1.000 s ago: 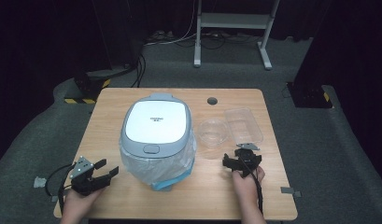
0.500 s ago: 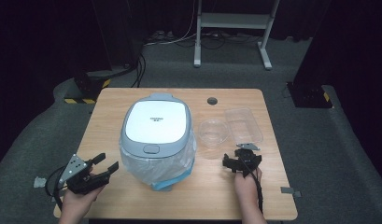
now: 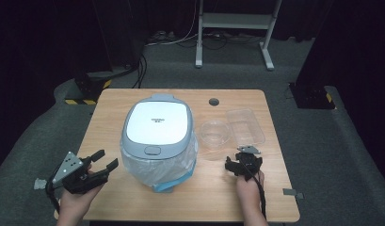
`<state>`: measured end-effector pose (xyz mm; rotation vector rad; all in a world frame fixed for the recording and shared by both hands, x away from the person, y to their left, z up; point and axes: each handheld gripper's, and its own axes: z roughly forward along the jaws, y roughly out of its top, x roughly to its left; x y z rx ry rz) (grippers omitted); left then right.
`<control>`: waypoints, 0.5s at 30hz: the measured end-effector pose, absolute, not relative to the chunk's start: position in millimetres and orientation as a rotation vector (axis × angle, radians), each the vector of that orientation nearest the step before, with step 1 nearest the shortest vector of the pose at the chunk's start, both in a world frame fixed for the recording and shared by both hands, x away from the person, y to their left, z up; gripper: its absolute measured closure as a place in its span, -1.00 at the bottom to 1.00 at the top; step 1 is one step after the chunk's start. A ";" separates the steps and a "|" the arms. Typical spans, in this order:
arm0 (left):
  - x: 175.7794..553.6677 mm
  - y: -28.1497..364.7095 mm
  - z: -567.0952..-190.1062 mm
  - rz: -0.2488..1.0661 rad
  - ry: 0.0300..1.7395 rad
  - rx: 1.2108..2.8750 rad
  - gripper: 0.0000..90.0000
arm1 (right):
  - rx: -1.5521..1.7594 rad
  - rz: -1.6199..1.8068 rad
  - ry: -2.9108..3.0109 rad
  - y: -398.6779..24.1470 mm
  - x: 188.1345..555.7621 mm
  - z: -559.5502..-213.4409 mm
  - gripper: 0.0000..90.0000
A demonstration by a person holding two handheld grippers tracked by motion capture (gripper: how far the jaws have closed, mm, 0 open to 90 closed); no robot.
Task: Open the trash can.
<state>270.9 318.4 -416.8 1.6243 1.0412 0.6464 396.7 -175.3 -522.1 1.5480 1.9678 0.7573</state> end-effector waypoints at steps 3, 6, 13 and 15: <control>268.4 318.2 -411.9 0.653 1.033 1.608 -0.24 | 1.546 0.768 1.979 -175.4 395.0 -521.8 -0.69; 266.5 318.6 -407.8 0.658 1.028 1.590 -0.24 | 1.540 0.777 1.990 -175.4 394.0 -521.7 -0.69; 260.4 314.7 -391.7 0.664 0.984 1.550 -0.24 | 1.545 0.818 2.002 -178.3 393.8 -524.6 -0.71; 259.6 313.7 -388.8 0.670 0.973 1.543 -0.24 | 1.548 0.819 2.001 -178.0 393.6 -524.6 -0.72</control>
